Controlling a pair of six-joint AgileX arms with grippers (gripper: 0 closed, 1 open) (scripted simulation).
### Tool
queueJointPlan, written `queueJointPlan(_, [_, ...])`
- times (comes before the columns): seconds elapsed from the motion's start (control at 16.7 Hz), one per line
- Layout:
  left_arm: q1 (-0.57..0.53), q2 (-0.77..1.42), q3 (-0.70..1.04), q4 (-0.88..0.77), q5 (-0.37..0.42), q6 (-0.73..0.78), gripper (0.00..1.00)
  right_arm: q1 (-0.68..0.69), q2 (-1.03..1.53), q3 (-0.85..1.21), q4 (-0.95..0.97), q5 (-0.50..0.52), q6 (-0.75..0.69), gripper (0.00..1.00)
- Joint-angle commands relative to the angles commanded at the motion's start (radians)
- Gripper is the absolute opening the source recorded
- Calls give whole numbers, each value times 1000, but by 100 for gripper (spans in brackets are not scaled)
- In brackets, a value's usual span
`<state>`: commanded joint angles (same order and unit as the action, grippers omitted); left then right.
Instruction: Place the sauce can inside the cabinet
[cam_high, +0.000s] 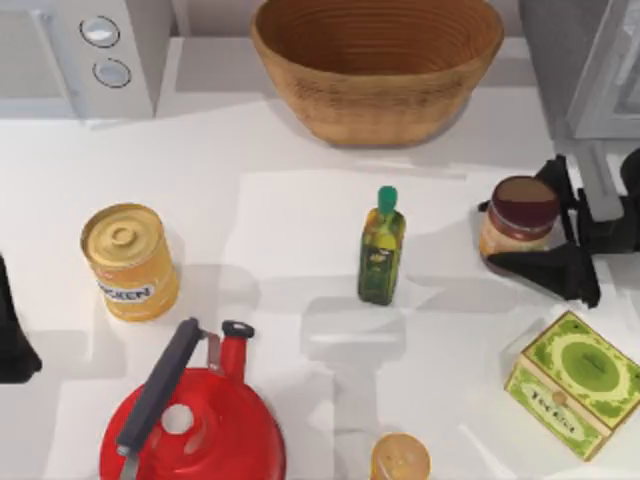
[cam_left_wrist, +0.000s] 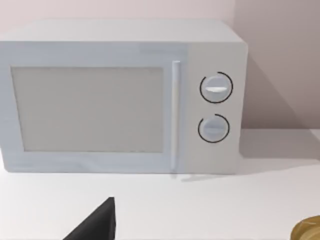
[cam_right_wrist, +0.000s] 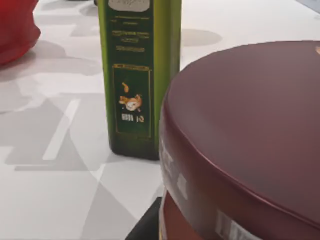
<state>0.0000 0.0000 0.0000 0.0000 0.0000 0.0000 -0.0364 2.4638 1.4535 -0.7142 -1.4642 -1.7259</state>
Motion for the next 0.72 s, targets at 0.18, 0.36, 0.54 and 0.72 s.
queueJointPlan(0.18, [0, 0, 0, 0, 0, 0, 100, 0, 0, 0, 0, 0, 0, 0])
queueJointPlan(0.36, [0, 0, 0, 0, 0, 0, 100, 0, 0, 0, 0, 0, 0, 0])
queueJointPlan(0.54, [0, 0, 0, 0, 0, 0, 100, 0, 0, 0, 0, 0, 0, 0])
queueJointPlan(0.72, [0, 0, 0, 0, 0, 0, 100, -3, -5, 4, -8, 0, -1, 0])
